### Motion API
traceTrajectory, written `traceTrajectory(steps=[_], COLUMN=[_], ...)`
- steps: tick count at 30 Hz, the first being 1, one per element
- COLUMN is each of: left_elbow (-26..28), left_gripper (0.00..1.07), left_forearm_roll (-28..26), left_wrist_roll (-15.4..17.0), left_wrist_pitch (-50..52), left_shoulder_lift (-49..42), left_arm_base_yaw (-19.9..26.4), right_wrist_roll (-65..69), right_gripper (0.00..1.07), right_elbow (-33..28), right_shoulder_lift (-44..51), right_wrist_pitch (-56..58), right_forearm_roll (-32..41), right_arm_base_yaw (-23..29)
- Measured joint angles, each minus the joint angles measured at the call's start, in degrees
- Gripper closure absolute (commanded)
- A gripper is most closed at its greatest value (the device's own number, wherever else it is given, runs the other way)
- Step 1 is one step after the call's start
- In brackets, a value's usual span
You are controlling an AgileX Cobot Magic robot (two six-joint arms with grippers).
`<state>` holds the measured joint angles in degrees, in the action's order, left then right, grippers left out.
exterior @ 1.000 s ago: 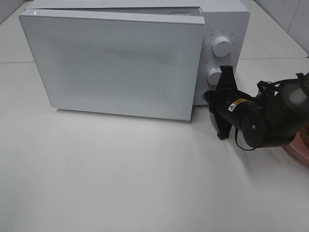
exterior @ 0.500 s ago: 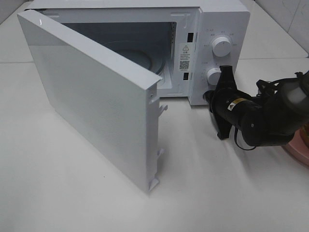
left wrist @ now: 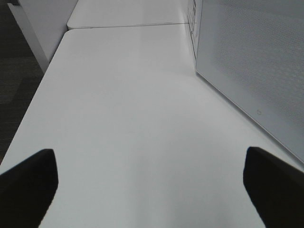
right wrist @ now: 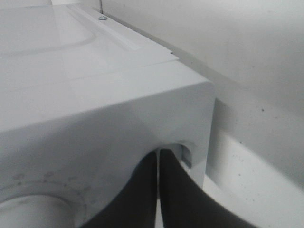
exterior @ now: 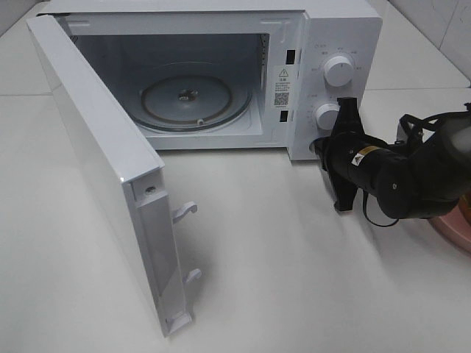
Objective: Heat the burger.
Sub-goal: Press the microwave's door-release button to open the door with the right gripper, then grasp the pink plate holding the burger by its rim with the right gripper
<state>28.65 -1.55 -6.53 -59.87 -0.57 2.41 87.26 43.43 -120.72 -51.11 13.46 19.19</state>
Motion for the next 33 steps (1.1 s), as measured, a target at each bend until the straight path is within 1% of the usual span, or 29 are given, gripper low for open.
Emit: traceTrajectory(steps=[9,14,15,20,21,23,24,25,26,28,29,31,32,33], left_elbow=[0.0,0.0,0.0,0.0,0.0,0.0,0.0,0.0,0.0,0.0,0.0,0.0,0.0,0.0], left_gripper=[0.07,0.07,0.07,0.07,0.07,0.07,0.07,0.07,0.07,0.07,0.07,0.07,0.07,0.07], left_forearm_roll=[0.0,0.0,0.0,0.0,0.0,0.0,0.0,0.0,0.0,0.0,0.0,0.0,0.0,0.0], left_wrist_roll=[0.0,0.0,0.0,0.0,0.0,0.0,0.0,0.0,0.0,0.0,0.0,0.0,0.0,0.0], left_wrist_pitch=[0.0,0.0,0.0,0.0,0.0,0.0,0.0,0.0,0.0,0.0,0.0,0.0,0.0,0.0], left_shoulder_lift=[0.0,0.0,0.0,0.0,0.0,0.0,0.0,0.0,0.0,0.0,0.0,0.0,0.0,0.0], left_arm_base_yaw=[0.0,0.0,0.0,0.0,0.0,0.0,0.0,0.0,0.0,0.0,0.0,0.0,0.0,0.0], right_wrist_roll=[1.3,1.3,1.1,-1.1,-4.2,-5.6,-8.9,-11.1,-11.1,-17.9,-17.9,-25.5,-25.5,-30.4], right_gripper=[1.07,1.07,1.07,1.07,1.07,1.07,1.06,1.06,1.06,1.05,1.05,1.05,1.05,1.05], right_elbow=[-3.8,-6.4,-7.6,-9.2,-9.5,-9.5,-9.5,-9.5,-9.5,-9.6,-9.6,-9.6,-9.6,-9.2], right_shoulder_lift=[4.7,7.8,9.8,14.4,17.3,18.9,21.7,23.3,23.3,27.2,27.2,30.7,30.7,32.5], right_wrist_pitch=[3.4,8.0,10.0,15.1,19.9,21.9,27.2,29.8,29.8,36.8,36.8,42.9,42.9,47.6], right_forearm_roll=[-4.5,-7.4,-8.8,-10.0,-10.4,-10.5,-10.9,-11.0,-11.0,-10.9,-10.9,-10.9,-10.9,-10.9], right_arm_base_yaw=[-0.7,-0.7,-0.7,-0.7,-0.7,-0.7,-0.7,-0.7,-0.7,-0.8,-0.8,-0.9,-0.9,-1.0])
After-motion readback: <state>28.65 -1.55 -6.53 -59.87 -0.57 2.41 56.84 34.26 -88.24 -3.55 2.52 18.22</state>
